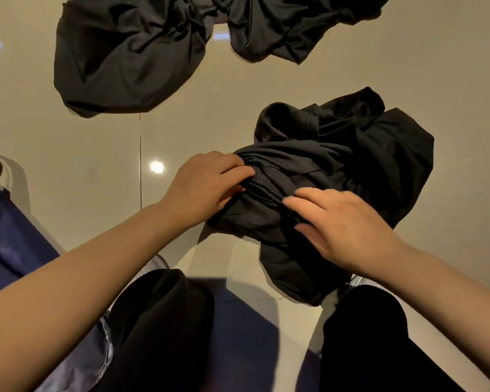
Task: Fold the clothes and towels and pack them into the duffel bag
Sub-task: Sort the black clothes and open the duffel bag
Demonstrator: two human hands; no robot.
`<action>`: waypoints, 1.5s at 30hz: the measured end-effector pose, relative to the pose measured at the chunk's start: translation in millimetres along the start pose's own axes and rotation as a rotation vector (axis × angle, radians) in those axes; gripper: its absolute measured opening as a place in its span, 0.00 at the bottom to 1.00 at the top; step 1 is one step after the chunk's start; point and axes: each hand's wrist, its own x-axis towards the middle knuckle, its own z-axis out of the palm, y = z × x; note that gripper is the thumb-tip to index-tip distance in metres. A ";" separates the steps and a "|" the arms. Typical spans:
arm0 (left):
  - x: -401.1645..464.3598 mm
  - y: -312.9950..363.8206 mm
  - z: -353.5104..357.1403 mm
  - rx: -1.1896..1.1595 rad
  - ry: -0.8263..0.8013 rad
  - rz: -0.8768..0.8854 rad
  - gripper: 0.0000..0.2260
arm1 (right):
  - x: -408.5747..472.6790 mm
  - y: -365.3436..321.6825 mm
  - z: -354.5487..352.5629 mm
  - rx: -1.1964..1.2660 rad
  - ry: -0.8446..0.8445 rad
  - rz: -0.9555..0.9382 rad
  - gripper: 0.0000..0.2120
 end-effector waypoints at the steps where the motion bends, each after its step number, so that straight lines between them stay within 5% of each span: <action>1: 2.9 1.0 0.9 0.000 -0.004 0.018 0.15 | 3.9 -2.4 8.2 0.014 0.023 0.057 0.21; 8: 14.4 17.0 -22.5 -0.408 0.005 -0.364 0.07 | 2.7 31.3 21.9 -0.220 -0.016 0.119 0.17; 11: -2.8 33.3 -47.7 -0.577 0.025 -0.464 0.05 | 4.7 23.8 11.9 0.074 0.023 0.105 0.13; 15: -35.3 37.7 -78.3 -0.797 0.046 -0.608 0.09 | 7.1 18.0 -16.5 0.654 0.105 0.327 0.05; 18: -51.9 33.3 -94.1 -0.947 -0.022 -0.704 0.04 | 15.8 25.5 -27.9 0.290 0.195 0.330 0.04; 21: -54.5 33.4 -90.2 -0.838 -0.068 -0.755 0.08 | 39.0 33.5 -29.9 0.029 0.111 0.332 0.07; 25: -42.2 23.6 -71.5 -0.869 0.038 -0.983 0.05 | 48.1 18.1 -30.7 0.138 0.159 0.246 0.09; 28: -34.8 11.0 -60.1 -0.932 0.124 -1.105 0.05 | 29.0 -19.8 -17.5 0.221 0.044 0.114 0.17; 33: -22.5 15.7 -53.1 -0.906 0.158 -1.039 0.05 | 16.1 -55.4 2.5 0.283 -0.028 0.200 0.38; 41: -41.6 18.1 -48.4 -0.629 0.086 -0.811 0.07 | 29.6 -29.2 -13.7 0.612 0.136 0.373 0.21; 45: -67.5 12.1 -34.3 -0.454 -0.024 -0.762 0.09 | 25.1 -0.4 -13.4 0.555 0.162 0.404 0.15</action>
